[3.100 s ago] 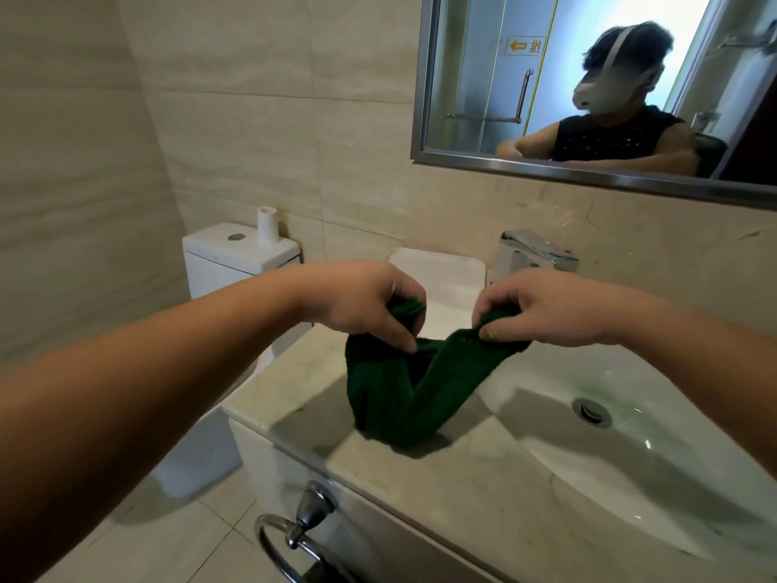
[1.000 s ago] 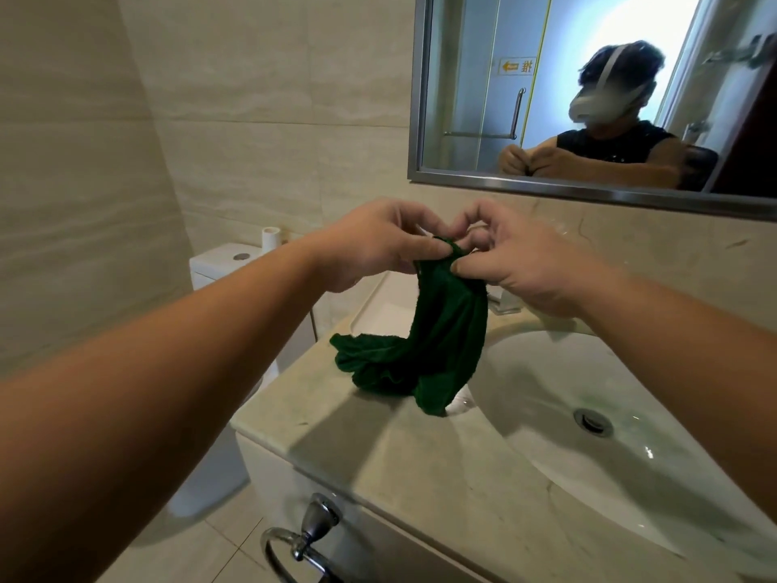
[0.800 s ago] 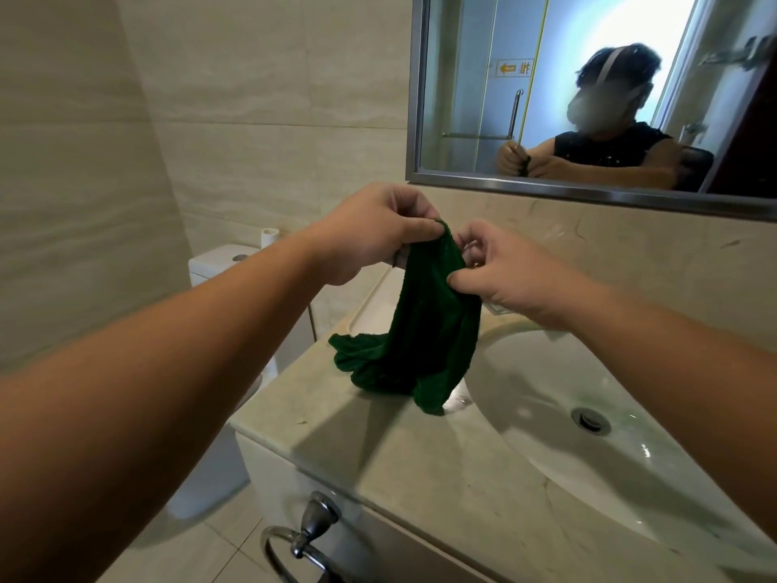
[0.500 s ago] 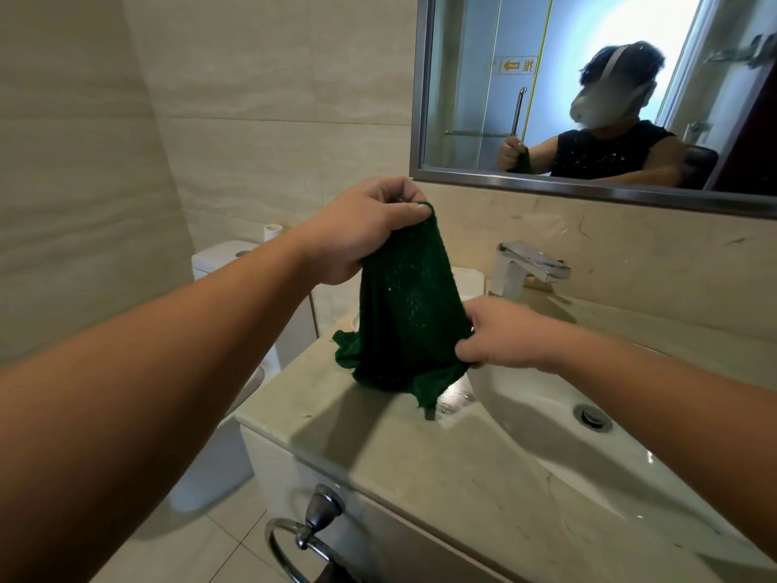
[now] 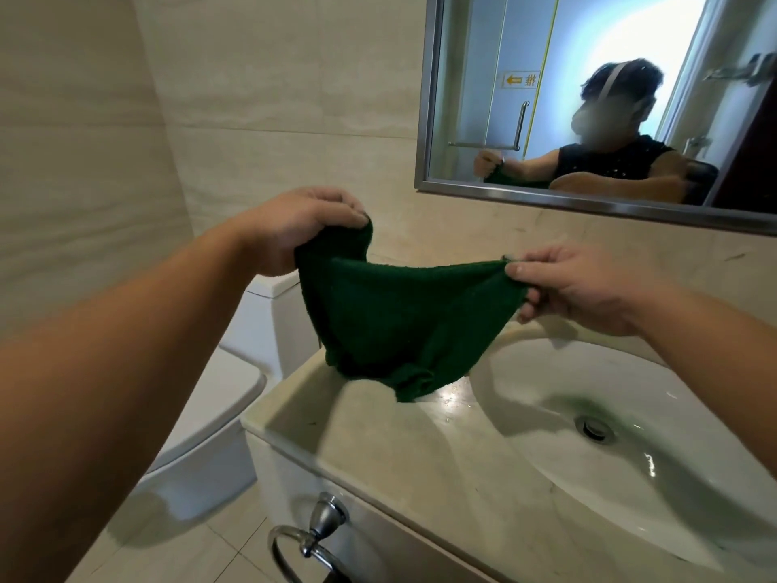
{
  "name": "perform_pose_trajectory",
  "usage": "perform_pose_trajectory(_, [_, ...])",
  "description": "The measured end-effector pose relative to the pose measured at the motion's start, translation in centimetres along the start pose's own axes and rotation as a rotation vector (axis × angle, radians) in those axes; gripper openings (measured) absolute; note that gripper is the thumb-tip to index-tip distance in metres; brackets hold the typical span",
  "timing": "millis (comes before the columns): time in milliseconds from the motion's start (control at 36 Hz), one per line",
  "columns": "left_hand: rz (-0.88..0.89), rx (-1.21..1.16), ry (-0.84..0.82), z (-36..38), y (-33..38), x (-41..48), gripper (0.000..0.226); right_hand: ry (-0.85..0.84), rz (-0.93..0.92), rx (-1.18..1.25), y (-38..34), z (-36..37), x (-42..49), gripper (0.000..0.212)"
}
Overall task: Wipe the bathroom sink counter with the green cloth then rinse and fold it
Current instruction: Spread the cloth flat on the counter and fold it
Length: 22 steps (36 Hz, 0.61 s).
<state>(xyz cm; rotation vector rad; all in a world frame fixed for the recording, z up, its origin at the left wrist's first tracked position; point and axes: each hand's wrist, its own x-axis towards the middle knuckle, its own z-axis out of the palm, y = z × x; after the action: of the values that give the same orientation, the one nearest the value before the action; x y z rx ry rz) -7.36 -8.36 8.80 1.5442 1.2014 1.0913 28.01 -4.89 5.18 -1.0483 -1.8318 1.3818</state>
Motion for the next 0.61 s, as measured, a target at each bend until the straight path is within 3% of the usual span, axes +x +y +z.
perform_pose_trajectory(56, [-0.091,0.114,-0.095,0.1,-0.7,-0.1,0.006,0.014,-0.015,0.023,-0.5,-0.6,0.4,0.021])
perform_pose_trajectory(139, [-0.110,0.137,-0.056,0.7,-1.5,0.1,0.009,0.106,-0.012,-0.013,-0.9,-1.0,1.0,0.018])
perform_pose_trajectory(278, [0.059,0.054,0.400,0.3,-2.0,2.1,0.014,0.328,-0.006,0.023,-1.7,-1.6,2.4,0.016])
perform_pose_trajectory(333, [0.139,0.002,0.487,-0.3,-1.1,2.6,0.016,0.395,-0.061,0.071,-2.8,-2.0,2.8,0.013])
perform_pose_trajectory(472, [0.324,-0.182,0.432,-1.2,2.4,2.3,0.021,0.443,-0.247,0.041,-7.0,-2.4,2.5,0.014])
perform_pose_trajectory(611, [0.359,-0.298,0.370,-2.2,4.5,0.9,0.029,0.366,-0.309,0.052,-9.3,-3.4,0.9,0.012])
